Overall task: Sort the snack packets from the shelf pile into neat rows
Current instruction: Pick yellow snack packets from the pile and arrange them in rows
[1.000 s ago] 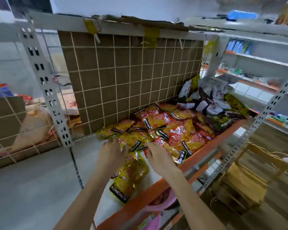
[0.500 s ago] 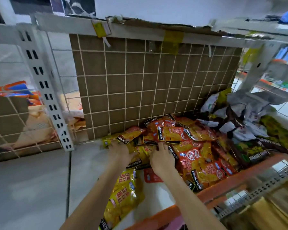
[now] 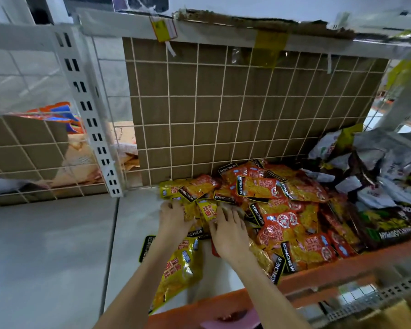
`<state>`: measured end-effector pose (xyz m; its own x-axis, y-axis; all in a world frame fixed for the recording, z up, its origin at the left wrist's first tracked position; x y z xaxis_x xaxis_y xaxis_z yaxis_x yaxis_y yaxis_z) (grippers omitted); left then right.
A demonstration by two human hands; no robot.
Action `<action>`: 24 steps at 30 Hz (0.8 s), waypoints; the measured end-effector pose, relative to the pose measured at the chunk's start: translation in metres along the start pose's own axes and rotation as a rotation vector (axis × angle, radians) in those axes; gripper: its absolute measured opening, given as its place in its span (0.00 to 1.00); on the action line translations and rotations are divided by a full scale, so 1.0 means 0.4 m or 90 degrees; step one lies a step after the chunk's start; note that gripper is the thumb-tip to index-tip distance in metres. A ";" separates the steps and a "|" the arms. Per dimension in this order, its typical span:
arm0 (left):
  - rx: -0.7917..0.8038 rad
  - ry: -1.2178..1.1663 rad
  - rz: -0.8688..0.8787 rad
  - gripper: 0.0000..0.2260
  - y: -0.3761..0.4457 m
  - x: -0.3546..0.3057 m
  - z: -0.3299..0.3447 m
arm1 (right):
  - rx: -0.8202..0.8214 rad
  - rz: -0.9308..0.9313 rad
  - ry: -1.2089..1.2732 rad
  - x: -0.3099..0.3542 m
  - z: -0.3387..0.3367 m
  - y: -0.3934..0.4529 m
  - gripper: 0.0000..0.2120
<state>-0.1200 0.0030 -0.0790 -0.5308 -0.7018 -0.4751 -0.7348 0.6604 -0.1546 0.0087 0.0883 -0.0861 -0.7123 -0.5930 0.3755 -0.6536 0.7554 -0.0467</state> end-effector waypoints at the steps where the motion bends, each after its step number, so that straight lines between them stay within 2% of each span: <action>1: -0.005 -0.013 0.002 0.32 -0.007 0.007 -0.002 | -0.021 -0.008 0.004 0.012 -0.005 -0.012 0.25; 4: -0.005 -0.044 0.010 0.33 -0.030 0.022 -0.007 | -0.066 -0.059 0.030 0.037 -0.018 -0.034 0.22; 7: -0.017 -0.129 0.031 0.36 -0.048 0.031 -0.019 | -0.033 -0.091 0.088 0.060 -0.026 -0.045 0.23; 10: -0.040 -0.204 0.051 0.35 -0.063 0.036 -0.042 | -0.039 -0.067 0.188 0.067 -0.048 -0.046 0.26; 13: -0.035 -0.315 0.023 0.30 -0.075 0.056 -0.050 | -0.035 0.005 0.356 0.056 -0.057 -0.049 0.29; 14: -0.036 -0.357 0.017 0.27 -0.076 0.065 -0.048 | -0.032 0.015 0.386 0.052 -0.058 -0.046 0.28; 18: -0.049 -0.462 0.013 0.09 -0.083 0.090 -0.049 | -0.030 -0.010 0.456 0.054 -0.093 -0.053 0.12; 21: -0.064 -0.513 0.040 0.02 -0.092 0.086 -0.072 | -0.040 -0.019 0.491 0.048 -0.117 -0.061 0.12; 24: -0.077 -0.573 0.047 0.03 -0.098 0.079 -0.107 | -0.063 -0.008 0.548 0.034 -0.143 -0.056 0.06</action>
<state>-0.1258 -0.0564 -0.0509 -0.0856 -0.1522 -0.9846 -0.7785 0.6269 -0.0292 0.0281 0.0791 -0.0271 -0.2379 -0.2144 0.9473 -0.6058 0.7952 0.0278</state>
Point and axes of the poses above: each hand's wrist, its own y-axis towards the middle knuckle, its own z-axis out of the palm, x = y × z, the point moved 10 cm from there along y, towards the middle knuckle, and after that the axes turned 6 degrees about y, right-handed, at the moved point
